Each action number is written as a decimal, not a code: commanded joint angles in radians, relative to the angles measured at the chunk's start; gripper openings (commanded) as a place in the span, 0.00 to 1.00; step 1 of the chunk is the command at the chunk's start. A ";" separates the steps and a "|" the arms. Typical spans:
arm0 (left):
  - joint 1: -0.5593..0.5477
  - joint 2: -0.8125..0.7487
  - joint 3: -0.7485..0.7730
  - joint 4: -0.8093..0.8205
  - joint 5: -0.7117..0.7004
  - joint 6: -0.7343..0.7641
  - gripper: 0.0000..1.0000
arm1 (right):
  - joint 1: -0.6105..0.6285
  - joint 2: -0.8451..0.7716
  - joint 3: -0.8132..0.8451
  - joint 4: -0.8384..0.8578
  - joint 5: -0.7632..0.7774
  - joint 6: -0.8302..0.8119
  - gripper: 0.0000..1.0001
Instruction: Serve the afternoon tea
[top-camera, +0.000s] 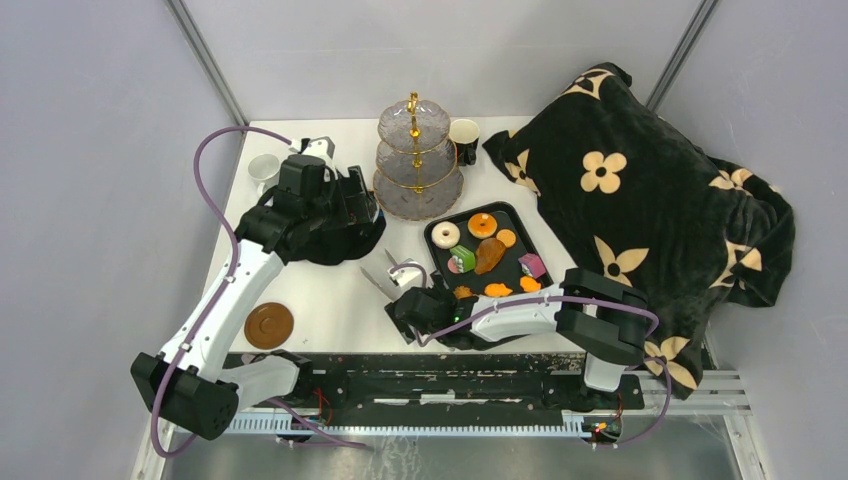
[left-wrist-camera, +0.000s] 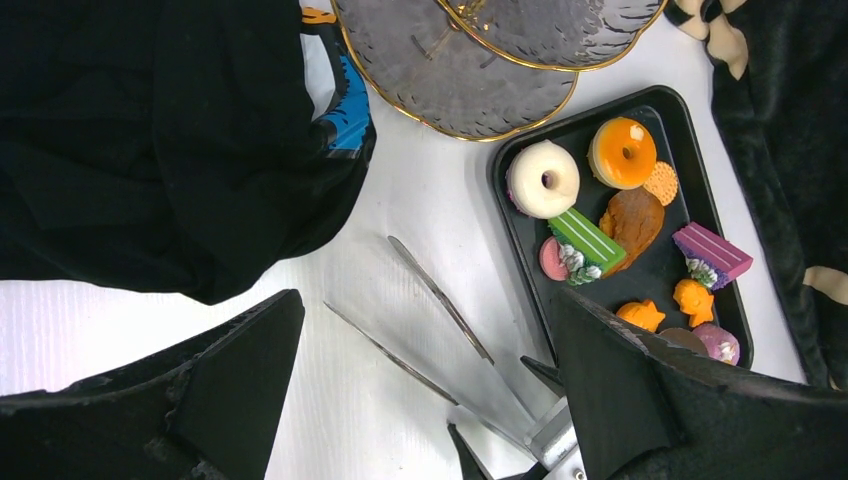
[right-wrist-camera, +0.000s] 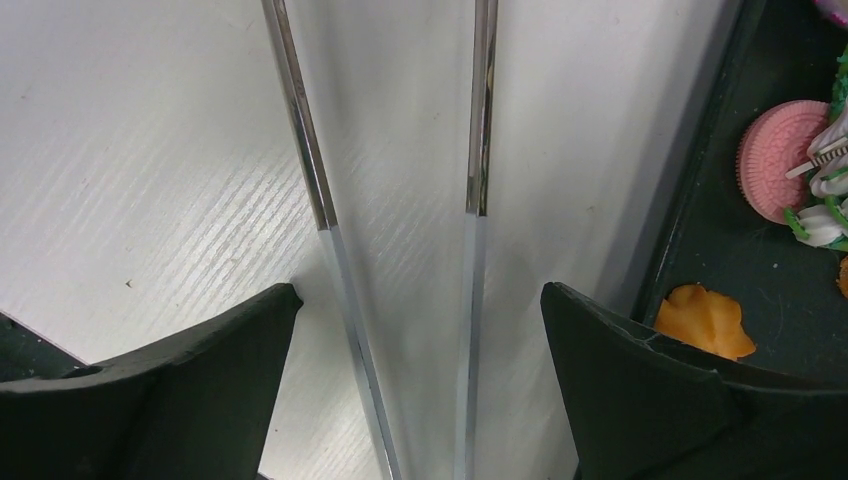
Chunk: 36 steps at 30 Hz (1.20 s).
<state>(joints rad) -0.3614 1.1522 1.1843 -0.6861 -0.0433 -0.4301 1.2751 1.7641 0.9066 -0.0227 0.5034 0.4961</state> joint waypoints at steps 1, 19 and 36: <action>0.003 -0.023 0.007 0.025 -0.002 0.011 0.99 | -0.001 0.005 0.002 0.010 0.016 0.015 0.99; 0.003 -0.057 -0.028 0.022 -0.006 0.002 0.99 | -0.001 0.037 0.001 -0.009 0.045 0.045 0.36; 0.003 -0.103 -0.067 0.064 -0.002 -0.043 0.99 | -0.219 -0.570 0.305 -0.959 -0.081 0.032 0.01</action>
<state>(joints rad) -0.3614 1.0683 1.1351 -0.6754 -0.0505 -0.4320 1.0924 1.3113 1.1458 -0.6724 0.4191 0.4877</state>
